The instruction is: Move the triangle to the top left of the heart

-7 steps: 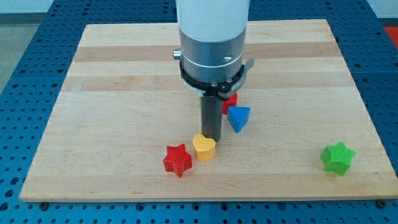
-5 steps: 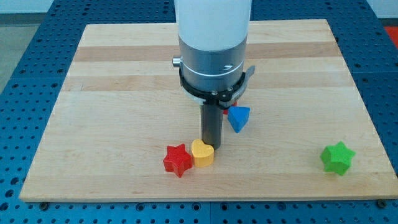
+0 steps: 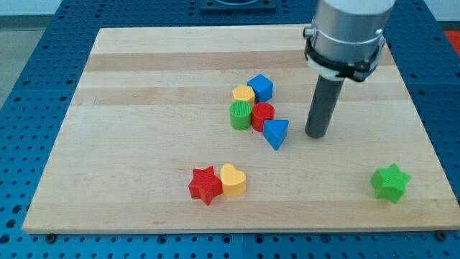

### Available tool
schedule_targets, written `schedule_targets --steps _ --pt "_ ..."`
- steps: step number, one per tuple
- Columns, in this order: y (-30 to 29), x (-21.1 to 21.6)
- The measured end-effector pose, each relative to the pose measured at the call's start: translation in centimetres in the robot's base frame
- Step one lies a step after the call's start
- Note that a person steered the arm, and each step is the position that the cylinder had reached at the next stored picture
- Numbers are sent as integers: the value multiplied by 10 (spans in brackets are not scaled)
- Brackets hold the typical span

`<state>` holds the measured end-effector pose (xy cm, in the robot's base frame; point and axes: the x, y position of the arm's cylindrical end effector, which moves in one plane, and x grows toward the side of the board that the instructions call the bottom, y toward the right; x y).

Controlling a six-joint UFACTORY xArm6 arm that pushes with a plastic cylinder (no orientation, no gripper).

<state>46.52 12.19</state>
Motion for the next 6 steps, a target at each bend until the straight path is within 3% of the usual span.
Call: schedule_targets --steps 3,6 --pt "-77 2" --pt "-123 36"
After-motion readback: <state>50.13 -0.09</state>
